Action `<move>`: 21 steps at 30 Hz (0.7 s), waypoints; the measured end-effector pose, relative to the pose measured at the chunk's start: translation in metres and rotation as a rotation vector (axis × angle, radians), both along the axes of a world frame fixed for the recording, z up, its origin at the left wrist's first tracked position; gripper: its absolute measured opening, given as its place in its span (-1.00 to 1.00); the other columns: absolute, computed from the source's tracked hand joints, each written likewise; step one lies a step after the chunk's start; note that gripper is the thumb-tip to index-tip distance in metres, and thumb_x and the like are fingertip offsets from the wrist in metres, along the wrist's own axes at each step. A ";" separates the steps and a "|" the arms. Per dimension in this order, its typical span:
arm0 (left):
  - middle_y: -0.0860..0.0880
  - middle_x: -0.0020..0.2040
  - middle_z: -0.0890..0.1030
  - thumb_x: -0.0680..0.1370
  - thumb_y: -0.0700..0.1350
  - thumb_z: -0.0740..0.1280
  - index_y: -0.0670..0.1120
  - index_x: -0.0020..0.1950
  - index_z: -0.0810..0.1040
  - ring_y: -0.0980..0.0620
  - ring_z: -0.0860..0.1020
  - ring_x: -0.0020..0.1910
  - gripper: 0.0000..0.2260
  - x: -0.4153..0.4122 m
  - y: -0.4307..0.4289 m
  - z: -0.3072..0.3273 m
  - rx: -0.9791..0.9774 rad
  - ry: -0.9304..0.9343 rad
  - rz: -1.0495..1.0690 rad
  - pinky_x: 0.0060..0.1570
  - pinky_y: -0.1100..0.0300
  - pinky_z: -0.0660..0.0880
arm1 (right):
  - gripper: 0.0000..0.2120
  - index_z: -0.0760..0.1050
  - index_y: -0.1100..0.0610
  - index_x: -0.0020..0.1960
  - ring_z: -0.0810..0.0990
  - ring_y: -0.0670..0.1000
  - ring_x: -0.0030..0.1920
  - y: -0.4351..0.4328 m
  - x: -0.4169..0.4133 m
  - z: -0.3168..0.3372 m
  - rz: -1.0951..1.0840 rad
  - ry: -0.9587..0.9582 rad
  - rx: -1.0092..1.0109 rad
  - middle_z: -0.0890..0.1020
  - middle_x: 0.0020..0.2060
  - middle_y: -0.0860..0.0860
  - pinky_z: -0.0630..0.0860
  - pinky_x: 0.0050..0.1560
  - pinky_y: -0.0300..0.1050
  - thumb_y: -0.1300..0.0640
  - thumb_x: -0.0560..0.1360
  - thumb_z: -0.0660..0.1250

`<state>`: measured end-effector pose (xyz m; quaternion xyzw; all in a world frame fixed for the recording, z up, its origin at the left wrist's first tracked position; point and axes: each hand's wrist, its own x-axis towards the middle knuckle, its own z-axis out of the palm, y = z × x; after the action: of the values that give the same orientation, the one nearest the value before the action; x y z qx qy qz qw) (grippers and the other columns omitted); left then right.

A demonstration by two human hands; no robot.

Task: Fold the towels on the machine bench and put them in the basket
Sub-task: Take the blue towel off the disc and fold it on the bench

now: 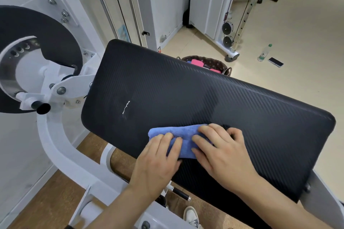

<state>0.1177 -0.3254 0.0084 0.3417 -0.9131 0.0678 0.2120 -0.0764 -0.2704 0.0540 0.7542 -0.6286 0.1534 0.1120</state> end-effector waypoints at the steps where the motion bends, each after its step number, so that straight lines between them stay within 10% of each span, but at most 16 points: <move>1: -0.18 0.08 0.61 0.48 -0.14 0.39 -0.14 0.23 0.46 -0.14 0.60 0.01 -0.66 -0.002 -0.002 0.000 -0.001 0.015 0.008 0.03 0.03 0.57 | -0.72 0.57 0.03 0.04 0.52 0.06 0.15 0.002 -0.003 0.002 0.018 0.031 0.038 0.57 0.12 -0.01 0.34 -0.07 0.03 -0.11 0.42 0.38; 12: -0.11 -0.09 0.60 0.42 -0.26 0.30 -0.15 0.12 0.50 -0.08 0.59 -0.16 -0.72 -0.017 -0.014 0.013 0.014 -0.043 0.068 -0.16 0.07 0.57 | -0.57 0.55 -0.01 0.10 0.58 0.07 0.03 -0.005 -0.011 0.003 0.042 0.004 0.154 0.59 0.01 -0.05 0.38 -0.14 -0.02 0.11 0.22 0.38; 16: 0.09 -0.19 0.56 0.30 -0.02 0.29 0.02 -0.03 0.53 0.02 0.55 -0.23 -0.73 -0.023 -0.031 0.055 0.401 -0.081 0.177 -0.25 0.14 0.47 | -0.56 0.47 -0.14 0.22 0.52 -0.01 0.05 -0.022 -0.016 0.026 -0.064 -0.329 0.369 0.55 0.02 -0.16 0.39 -0.08 -0.04 0.03 0.34 0.28; 21: 0.10 -0.35 0.57 0.29 -0.11 0.33 -0.02 -0.16 0.54 0.16 0.47 -0.39 -0.85 -0.031 -0.004 0.105 1.069 0.447 0.294 -0.40 0.28 0.41 | -0.40 0.25 -0.17 0.42 0.49 -0.14 0.12 0.003 -0.041 0.065 -0.227 -0.879 0.315 0.43 0.20 -0.17 0.45 0.10 -0.19 -0.10 0.45 0.40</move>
<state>0.0865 -0.3297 0.1134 0.5297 -0.6971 -0.4459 0.1861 -0.1170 -0.2676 0.1195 0.5523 -0.7104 0.3473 -0.2639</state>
